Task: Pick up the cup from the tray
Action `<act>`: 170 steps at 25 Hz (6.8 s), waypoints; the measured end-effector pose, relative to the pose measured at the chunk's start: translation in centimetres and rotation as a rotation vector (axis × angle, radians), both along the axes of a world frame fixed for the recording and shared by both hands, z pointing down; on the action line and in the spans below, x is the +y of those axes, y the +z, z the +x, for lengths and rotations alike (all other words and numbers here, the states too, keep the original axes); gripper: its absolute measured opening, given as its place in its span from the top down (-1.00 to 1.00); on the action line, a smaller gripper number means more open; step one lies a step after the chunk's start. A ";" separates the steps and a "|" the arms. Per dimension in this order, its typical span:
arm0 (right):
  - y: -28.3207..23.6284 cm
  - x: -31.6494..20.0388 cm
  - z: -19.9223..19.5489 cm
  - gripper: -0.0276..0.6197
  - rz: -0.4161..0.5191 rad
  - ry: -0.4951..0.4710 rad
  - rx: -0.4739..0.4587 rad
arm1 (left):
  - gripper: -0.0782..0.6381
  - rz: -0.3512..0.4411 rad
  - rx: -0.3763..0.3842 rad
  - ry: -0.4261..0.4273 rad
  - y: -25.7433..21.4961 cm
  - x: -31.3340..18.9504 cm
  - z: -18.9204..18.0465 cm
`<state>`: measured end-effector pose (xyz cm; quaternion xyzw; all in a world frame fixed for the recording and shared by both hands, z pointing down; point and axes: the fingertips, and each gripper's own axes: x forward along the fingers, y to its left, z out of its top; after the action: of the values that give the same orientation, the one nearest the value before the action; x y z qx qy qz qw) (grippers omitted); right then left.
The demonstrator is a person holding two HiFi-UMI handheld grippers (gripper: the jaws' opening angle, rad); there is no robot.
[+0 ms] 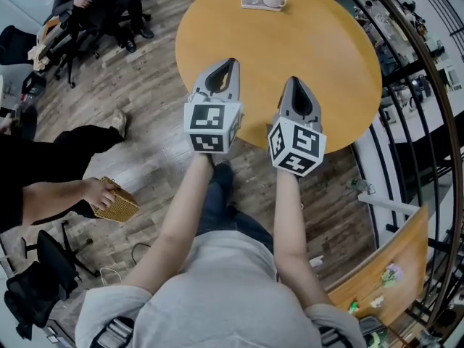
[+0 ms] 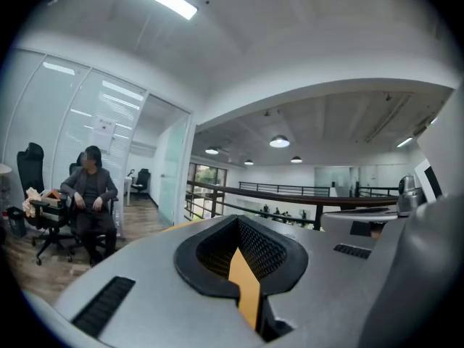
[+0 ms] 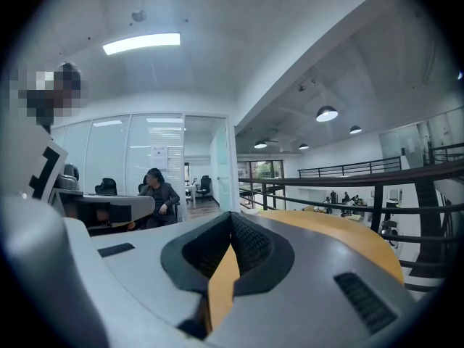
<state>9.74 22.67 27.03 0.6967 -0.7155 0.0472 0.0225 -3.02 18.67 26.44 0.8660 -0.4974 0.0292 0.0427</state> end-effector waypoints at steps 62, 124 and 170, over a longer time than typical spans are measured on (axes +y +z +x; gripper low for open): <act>2.2 -35.5 10.7 0.90 -0.069 -0.085 0.153 | 0.76 -0.061 -0.049 -0.061 3.0 -32.2 3.9; 17.1 -48.4 14.9 0.77 -0.300 -0.195 0.105 | 0.76 -0.136 -0.059 -0.038 9.3 -41.3 3.6; 22.4 -40.8 16.8 0.26 -0.357 -0.096 0.102 | 0.76 -0.122 -0.034 -0.018 8.7 -38.5 4.9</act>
<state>26.53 -18.10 49.42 0.6483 -0.7259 0.1370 0.1844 1.85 -19.79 35.17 0.8567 -0.5031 0.0738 0.0869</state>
